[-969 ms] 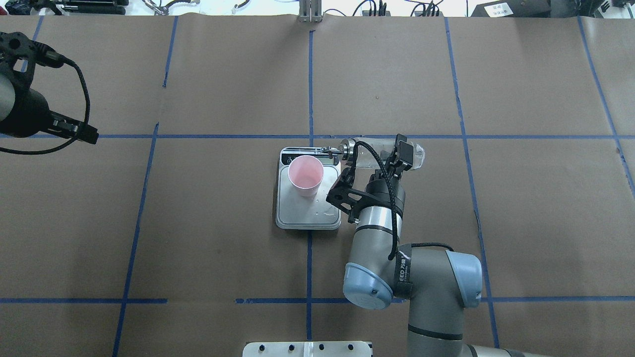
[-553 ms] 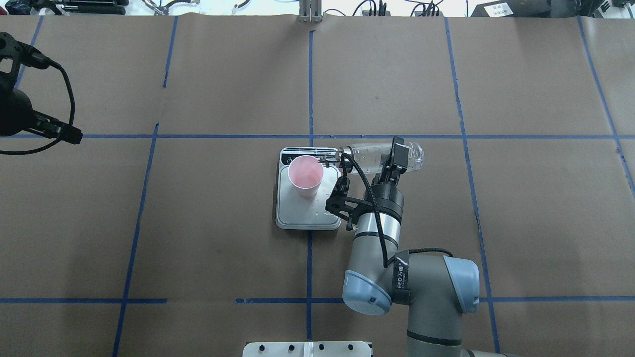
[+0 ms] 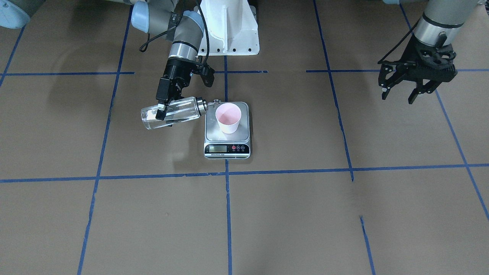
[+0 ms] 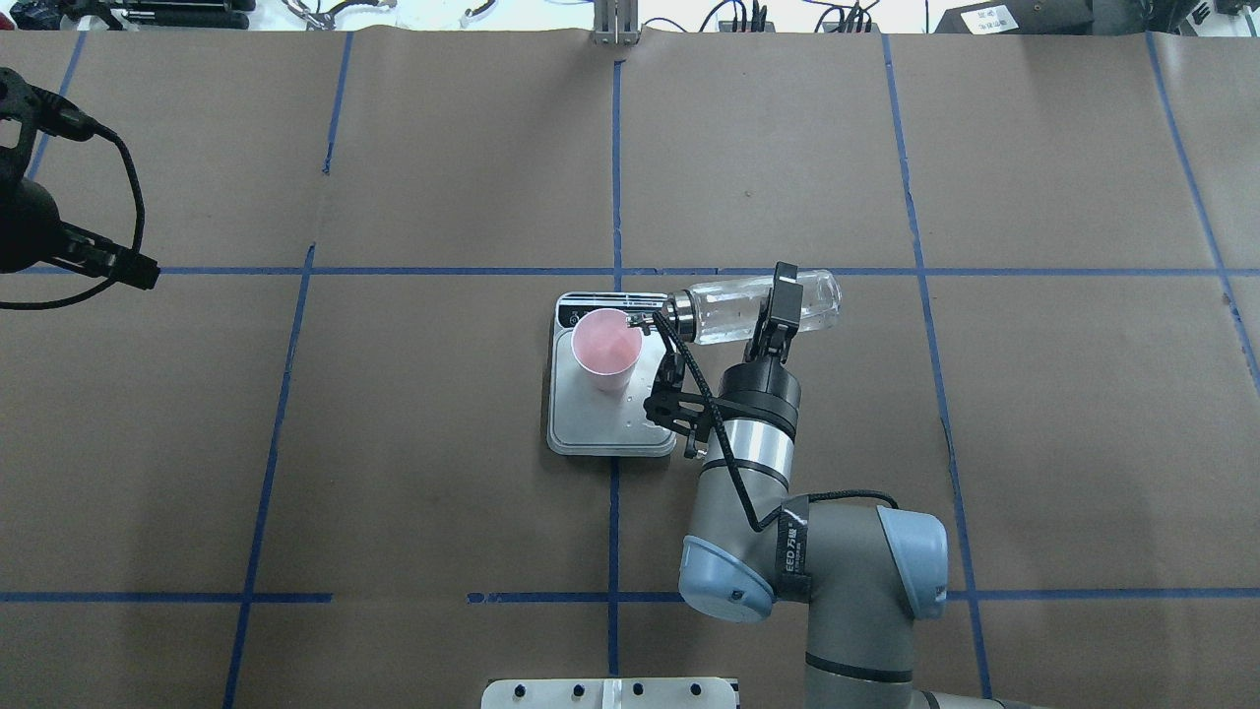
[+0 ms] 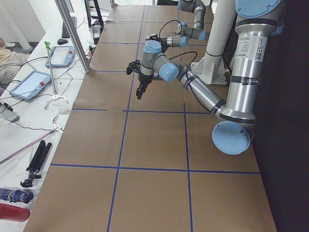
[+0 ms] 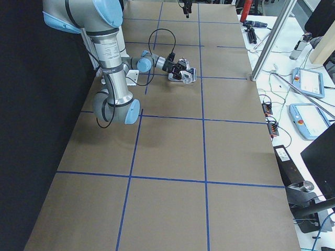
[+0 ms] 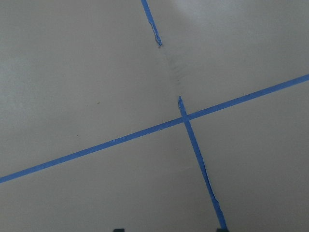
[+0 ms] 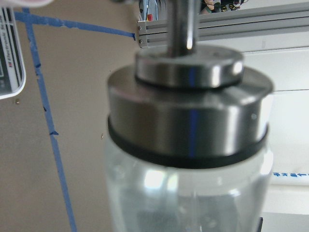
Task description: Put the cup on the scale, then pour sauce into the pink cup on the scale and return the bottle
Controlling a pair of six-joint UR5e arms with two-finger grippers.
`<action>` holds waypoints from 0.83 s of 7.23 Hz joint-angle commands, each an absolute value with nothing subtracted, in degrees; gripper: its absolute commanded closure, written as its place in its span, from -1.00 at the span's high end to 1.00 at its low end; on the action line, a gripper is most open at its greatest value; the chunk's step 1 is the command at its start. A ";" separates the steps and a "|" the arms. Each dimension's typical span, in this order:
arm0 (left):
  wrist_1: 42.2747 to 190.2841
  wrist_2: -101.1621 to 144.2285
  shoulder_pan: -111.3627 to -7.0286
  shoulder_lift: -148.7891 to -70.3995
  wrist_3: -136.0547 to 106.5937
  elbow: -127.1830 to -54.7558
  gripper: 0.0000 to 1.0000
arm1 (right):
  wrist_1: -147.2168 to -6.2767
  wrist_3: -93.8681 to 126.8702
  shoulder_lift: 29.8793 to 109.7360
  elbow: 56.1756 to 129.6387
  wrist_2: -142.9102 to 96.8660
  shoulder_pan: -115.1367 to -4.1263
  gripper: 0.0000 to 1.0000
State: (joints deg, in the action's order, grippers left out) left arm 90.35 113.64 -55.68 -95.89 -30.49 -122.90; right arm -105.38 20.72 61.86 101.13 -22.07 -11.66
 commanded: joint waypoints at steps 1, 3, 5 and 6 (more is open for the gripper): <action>90.35 113.64 -55.63 -95.89 -30.50 -122.87 0.43 | -105.38 17.24 61.70 100.99 -21.54 -12.30 -1.00; 90.26 115.12 -55.63 -95.89 -30.59 -123.31 0.43 | -105.38 14.09 61.87 100.99 -21.27 -12.48 -1.00; 90.26 115.40 -55.63 -95.89 -30.59 -123.22 0.43 | -105.38 12.57 61.96 100.90 -20.22 -12.48 -1.00; 90.26 115.40 -55.63 -95.98 -30.59 -123.31 0.43 | -105.38 10.31 61.88 100.99 -19.52 -12.57 -1.00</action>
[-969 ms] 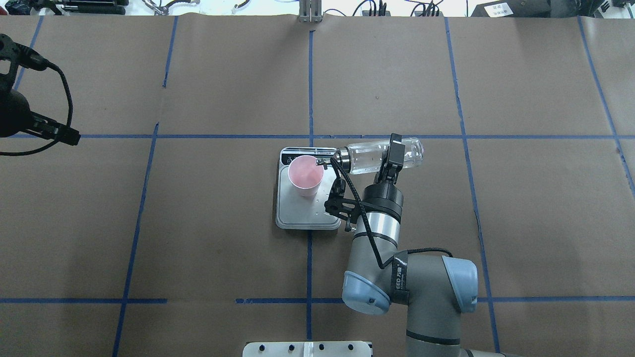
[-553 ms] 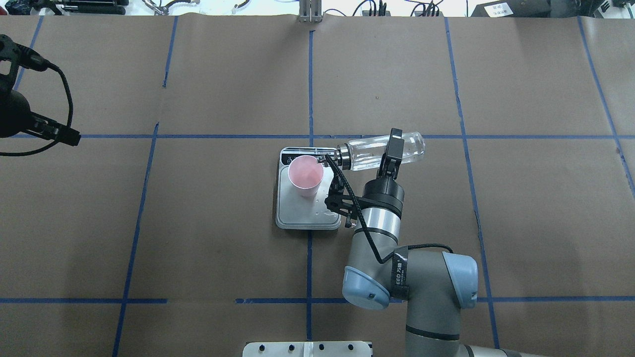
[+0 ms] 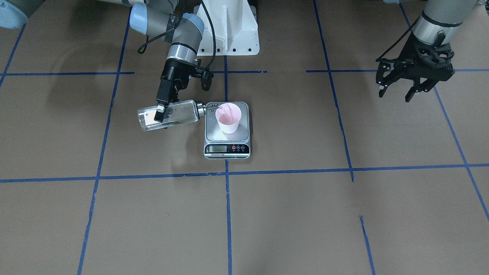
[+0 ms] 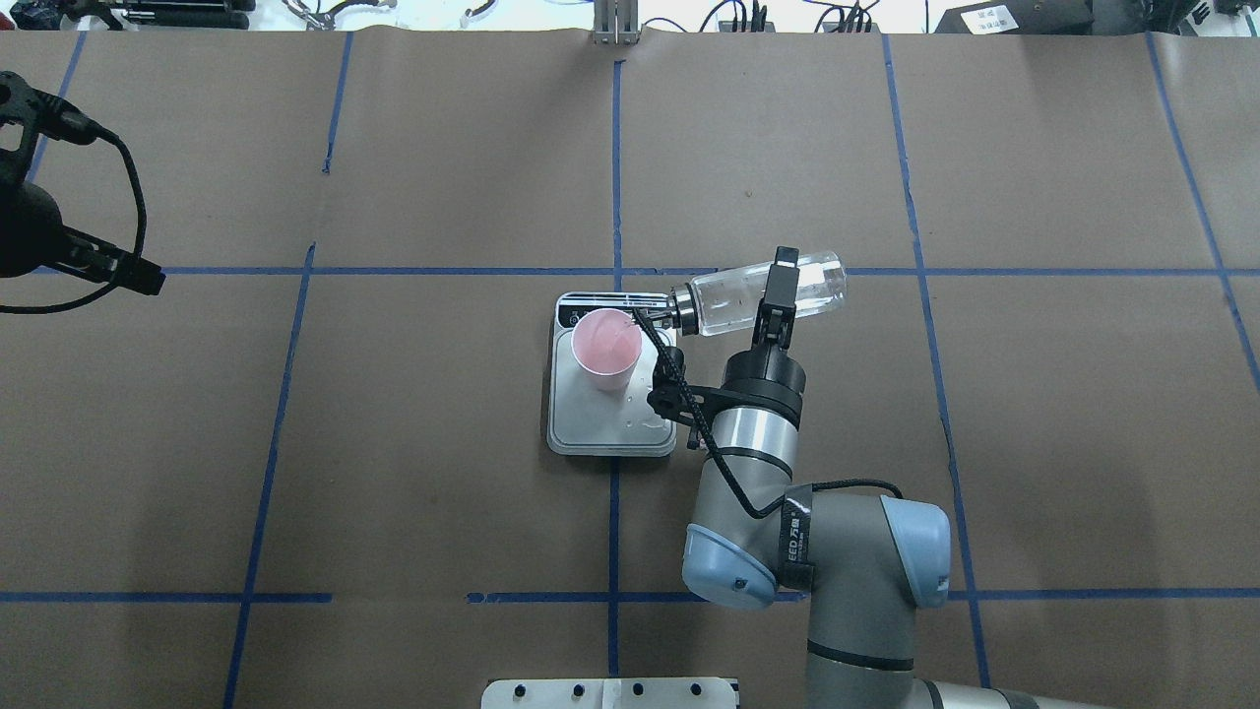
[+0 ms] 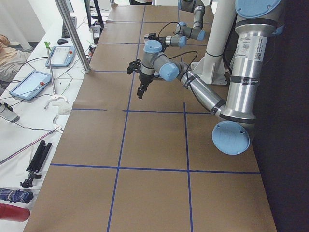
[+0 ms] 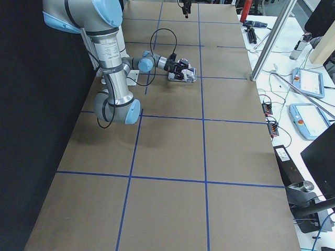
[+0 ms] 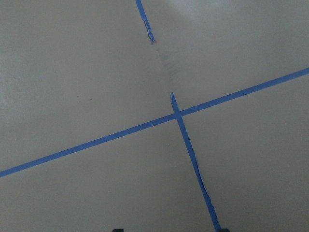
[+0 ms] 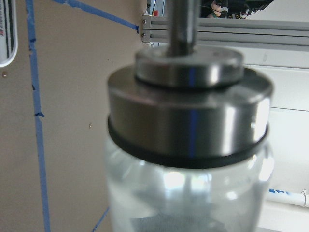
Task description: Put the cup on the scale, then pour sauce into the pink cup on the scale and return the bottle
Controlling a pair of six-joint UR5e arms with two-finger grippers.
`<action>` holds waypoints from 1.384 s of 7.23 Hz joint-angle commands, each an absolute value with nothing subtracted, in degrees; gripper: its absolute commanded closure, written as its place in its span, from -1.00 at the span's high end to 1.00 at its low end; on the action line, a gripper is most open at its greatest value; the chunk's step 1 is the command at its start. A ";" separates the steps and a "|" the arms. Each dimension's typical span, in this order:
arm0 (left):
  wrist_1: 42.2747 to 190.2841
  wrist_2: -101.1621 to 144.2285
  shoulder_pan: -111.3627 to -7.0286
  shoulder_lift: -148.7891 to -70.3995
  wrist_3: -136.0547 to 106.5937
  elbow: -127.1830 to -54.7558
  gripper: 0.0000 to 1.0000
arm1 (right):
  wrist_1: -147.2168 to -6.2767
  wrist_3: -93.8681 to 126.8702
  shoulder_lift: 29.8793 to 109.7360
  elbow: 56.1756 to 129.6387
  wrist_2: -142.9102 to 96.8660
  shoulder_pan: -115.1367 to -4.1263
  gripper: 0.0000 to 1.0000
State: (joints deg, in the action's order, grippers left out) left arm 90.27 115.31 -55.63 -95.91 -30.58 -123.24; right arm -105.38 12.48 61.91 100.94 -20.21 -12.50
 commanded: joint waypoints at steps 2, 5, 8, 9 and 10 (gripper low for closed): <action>90.26 115.40 -55.63 -96.24 -30.59 -123.31 0.43 | -105.47 8.98 62.14 101.07 -18.64 -12.57 -1.00; 90.18 115.40 -55.63 -96.33 -30.94 -123.31 0.43 | -105.64 4.32 62.23 101.07 -17.14 -12.66 -1.00; 90.18 115.49 -55.63 -96.33 -31.02 -123.40 0.43 | -105.64 1.06 62.23 101.16 -17.05 -12.57 -1.00; 90.18 115.49 -55.63 -96.33 -31.03 -123.31 0.43 | -105.64 0.10 62.23 101.25 -16.53 -12.57 -1.00; 90.18 115.49 -55.63 -96.33 -31.03 -123.31 0.43 | -105.64 -0.70 62.14 101.25 -16.44 -12.57 -1.00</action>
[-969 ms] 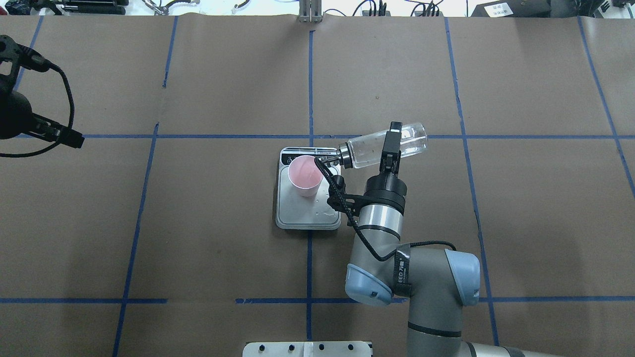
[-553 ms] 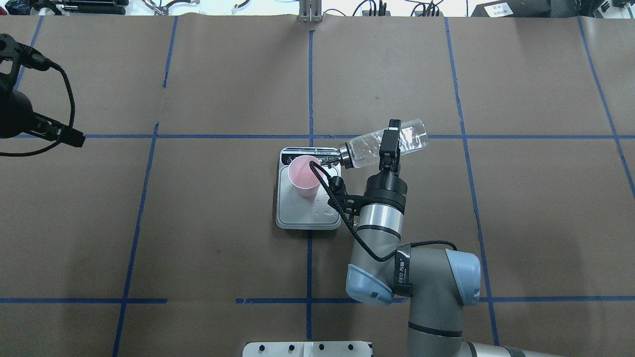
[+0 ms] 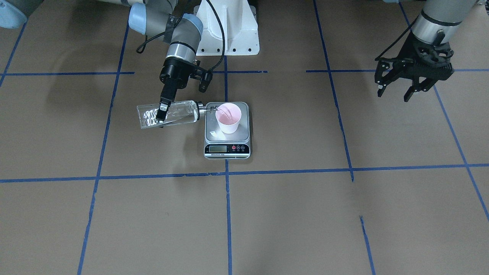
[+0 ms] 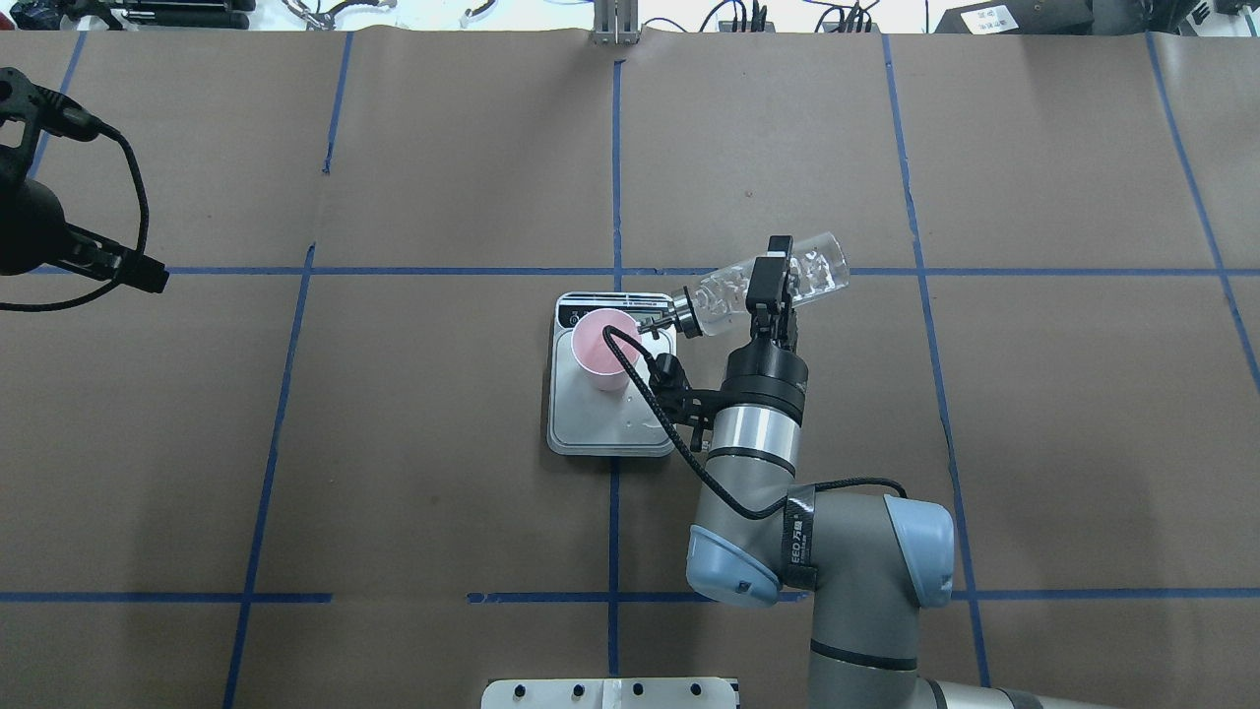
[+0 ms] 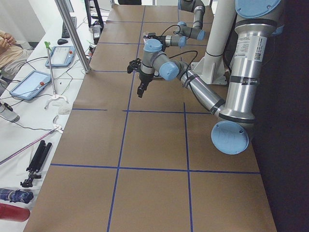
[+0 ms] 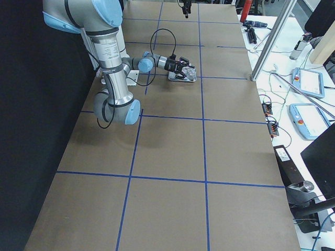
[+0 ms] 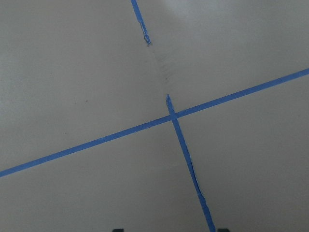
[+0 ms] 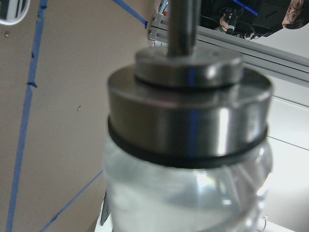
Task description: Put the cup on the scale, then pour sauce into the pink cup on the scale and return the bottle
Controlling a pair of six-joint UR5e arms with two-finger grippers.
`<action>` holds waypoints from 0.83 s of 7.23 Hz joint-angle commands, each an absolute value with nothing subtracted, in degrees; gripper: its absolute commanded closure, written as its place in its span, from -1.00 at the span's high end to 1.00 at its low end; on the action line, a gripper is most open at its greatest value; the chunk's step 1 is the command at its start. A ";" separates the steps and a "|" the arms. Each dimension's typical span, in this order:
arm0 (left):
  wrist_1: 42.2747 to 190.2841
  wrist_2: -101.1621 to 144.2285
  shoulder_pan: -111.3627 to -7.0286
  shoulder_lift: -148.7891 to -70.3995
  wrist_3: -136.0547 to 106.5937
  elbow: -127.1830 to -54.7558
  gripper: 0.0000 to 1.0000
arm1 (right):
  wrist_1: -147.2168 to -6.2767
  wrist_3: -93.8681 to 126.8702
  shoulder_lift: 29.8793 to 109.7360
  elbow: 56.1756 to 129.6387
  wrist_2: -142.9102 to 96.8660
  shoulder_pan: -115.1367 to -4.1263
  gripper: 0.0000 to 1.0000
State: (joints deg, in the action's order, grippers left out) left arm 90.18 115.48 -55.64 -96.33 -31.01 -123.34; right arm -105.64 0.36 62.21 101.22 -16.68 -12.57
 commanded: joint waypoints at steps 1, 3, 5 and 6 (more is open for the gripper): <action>90.18 115.49 -55.63 -96.42 -31.03 -123.31 0.43 | -105.64 -0.70 62.05 101.34 -16.52 -12.66 -1.00; 90.18 115.49 -55.63 -96.42 -31.11 -123.31 0.44 | -105.64 -0.70 61.79 101.69 -16.61 -12.74 -1.00; 90.18 115.49 -55.63 -96.50 -31.11 -123.40 0.44 | -105.47 -0.35 62.31 103.52 -16.87 -12.92 -1.00; 90.18 115.49 -55.63 -96.50 -31.20 -123.40 0.44 | -105.29 0.26 62.92 104.41 -17.05 -13.01 -1.00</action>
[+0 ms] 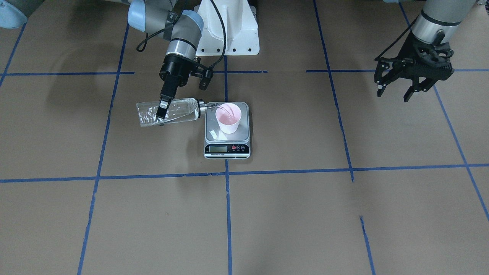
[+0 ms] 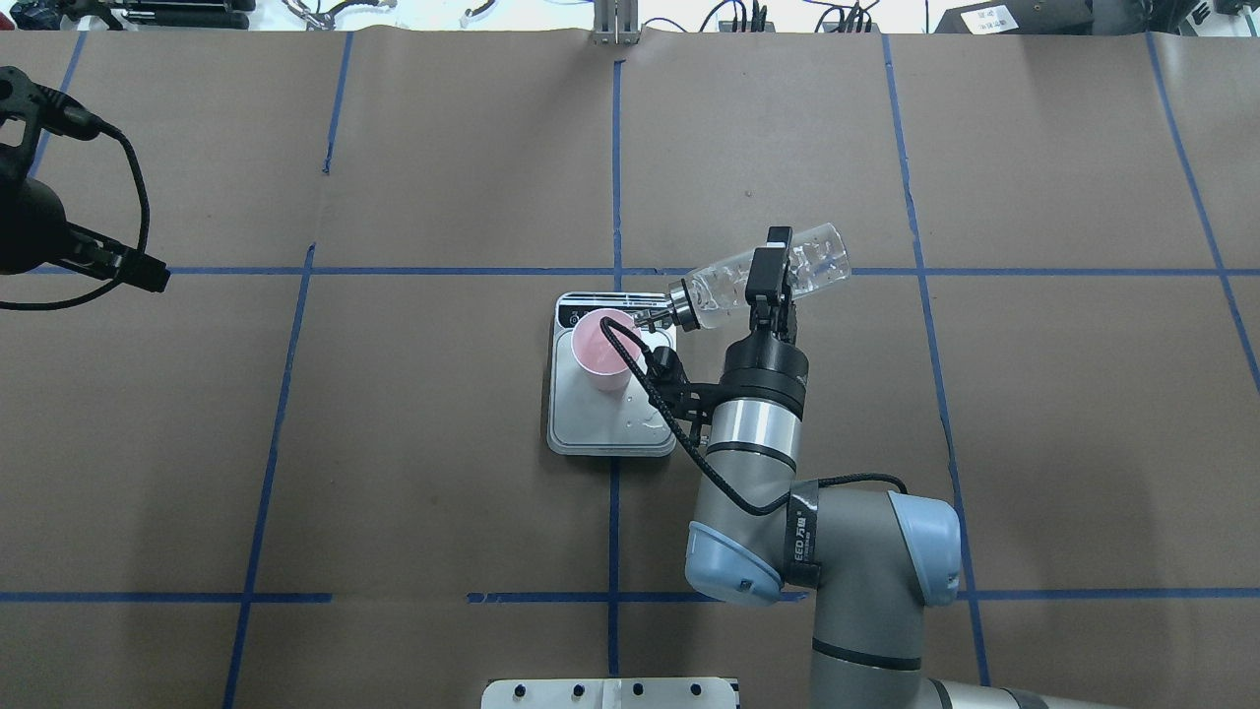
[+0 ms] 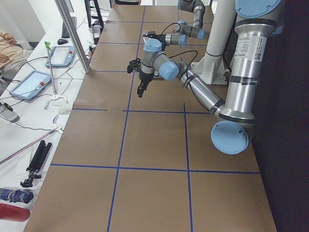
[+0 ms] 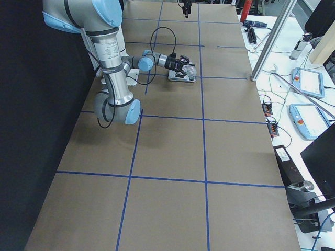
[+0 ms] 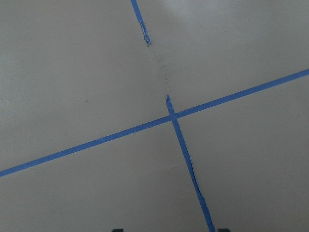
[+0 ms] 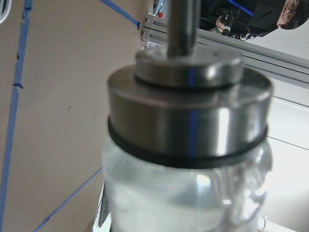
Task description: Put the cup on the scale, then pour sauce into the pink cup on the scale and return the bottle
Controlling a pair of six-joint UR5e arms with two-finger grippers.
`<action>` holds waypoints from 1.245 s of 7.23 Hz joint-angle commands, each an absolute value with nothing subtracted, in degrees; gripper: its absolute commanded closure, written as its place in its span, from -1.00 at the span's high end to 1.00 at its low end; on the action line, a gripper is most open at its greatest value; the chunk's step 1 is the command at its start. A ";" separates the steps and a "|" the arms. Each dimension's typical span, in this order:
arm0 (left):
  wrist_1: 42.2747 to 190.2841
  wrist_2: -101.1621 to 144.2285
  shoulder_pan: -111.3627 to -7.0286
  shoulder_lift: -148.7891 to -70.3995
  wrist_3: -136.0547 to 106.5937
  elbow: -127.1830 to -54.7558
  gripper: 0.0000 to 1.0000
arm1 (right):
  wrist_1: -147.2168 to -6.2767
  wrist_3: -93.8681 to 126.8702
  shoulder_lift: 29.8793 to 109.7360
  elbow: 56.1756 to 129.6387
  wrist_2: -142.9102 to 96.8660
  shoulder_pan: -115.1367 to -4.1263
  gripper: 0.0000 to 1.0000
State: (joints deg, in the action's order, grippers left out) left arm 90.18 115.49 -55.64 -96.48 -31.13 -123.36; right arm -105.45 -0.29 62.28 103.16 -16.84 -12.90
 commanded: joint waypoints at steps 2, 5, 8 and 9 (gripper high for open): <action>90.18 115.49 -55.63 -96.59 -31.20 -123.40 0.44 | -104.94 1.31 63.02 105.02 -17.75 -13.09 -1.00; 90.09 115.49 -55.72 -96.77 -31.29 -123.40 0.44 | -104.94 18.32 63.37 105.03 -21.43 -13.01 -1.00; 90.09 115.49 -55.72 -96.86 -31.29 -123.49 0.44 | -104.85 37.55 63.99 104.94 -24.16 -12.40 -1.00; 90.09 115.49 -55.72 -96.86 -31.29 -123.49 0.44 | -102.94 43.97 63.81 104.85 -25.56 -12.13 -1.00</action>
